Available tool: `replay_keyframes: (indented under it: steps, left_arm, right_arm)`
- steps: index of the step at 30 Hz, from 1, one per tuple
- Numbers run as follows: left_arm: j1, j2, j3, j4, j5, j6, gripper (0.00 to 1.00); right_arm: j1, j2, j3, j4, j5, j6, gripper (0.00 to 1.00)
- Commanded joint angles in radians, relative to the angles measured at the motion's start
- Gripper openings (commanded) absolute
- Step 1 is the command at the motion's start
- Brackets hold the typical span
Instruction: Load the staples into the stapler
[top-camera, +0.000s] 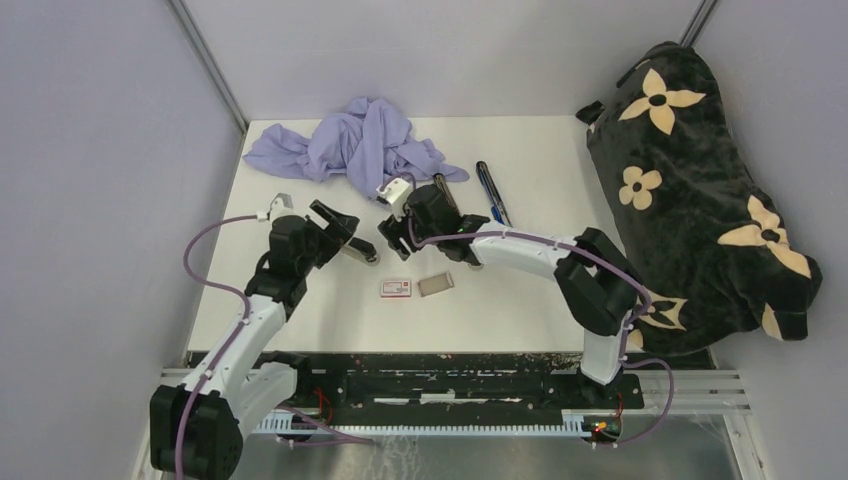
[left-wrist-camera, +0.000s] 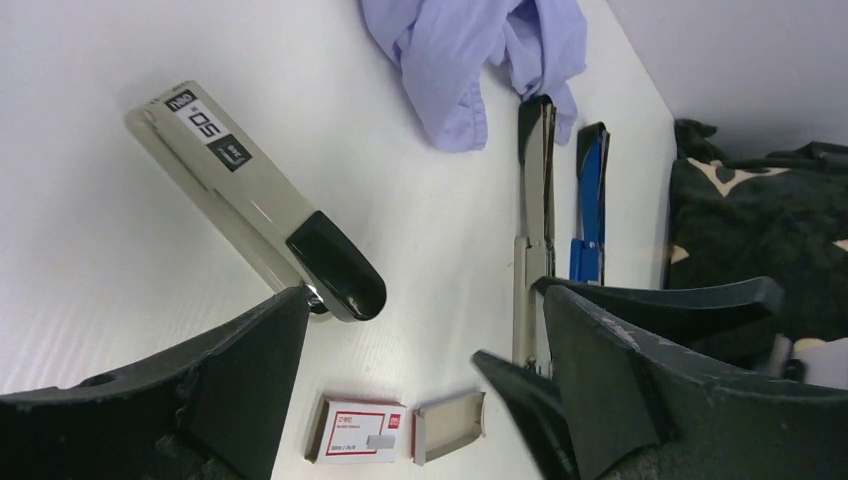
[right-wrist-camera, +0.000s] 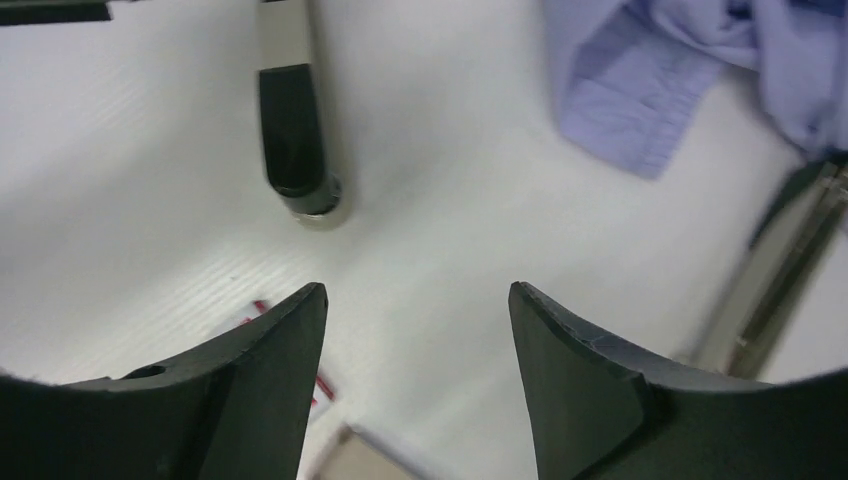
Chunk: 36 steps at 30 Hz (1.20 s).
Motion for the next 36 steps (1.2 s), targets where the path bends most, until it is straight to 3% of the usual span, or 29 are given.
replay_keyframes:
  steps: [1,8,14,31,36]
  left_arm:
    - [-0.003,0.064,0.051,0.079,0.119,0.026,0.94]
    - [-0.042,0.19,0.112,0.138,0.192,0.015,0.94]
    - [-0.083,0.303,0.135,0.21,0.211,-0.022,0.94]
    - [-0.143,0.571,0.217,0.349,0.287,-0.056,0.92]
    - [-0.161,0.615,0.213,0.386,0.282,-0.074,0.92]
  right_arm:
    - [-0.065,-0.127,-0.084,-0.038,0.129,0.039,0.74]
    - [-0.173,-0.21,-0.147,-0.147,0.23,0.114,0.75]
    - [-0.24,-0.176,-0.158,-0.184,0.252,0.165,0.73]
    - [-0.274,-0.049,-0.135,-0.192,0.208,0.176,0.57]
    - [-0.274,-0.05,-0.148,-0.199,0.194,0.184,0.44]
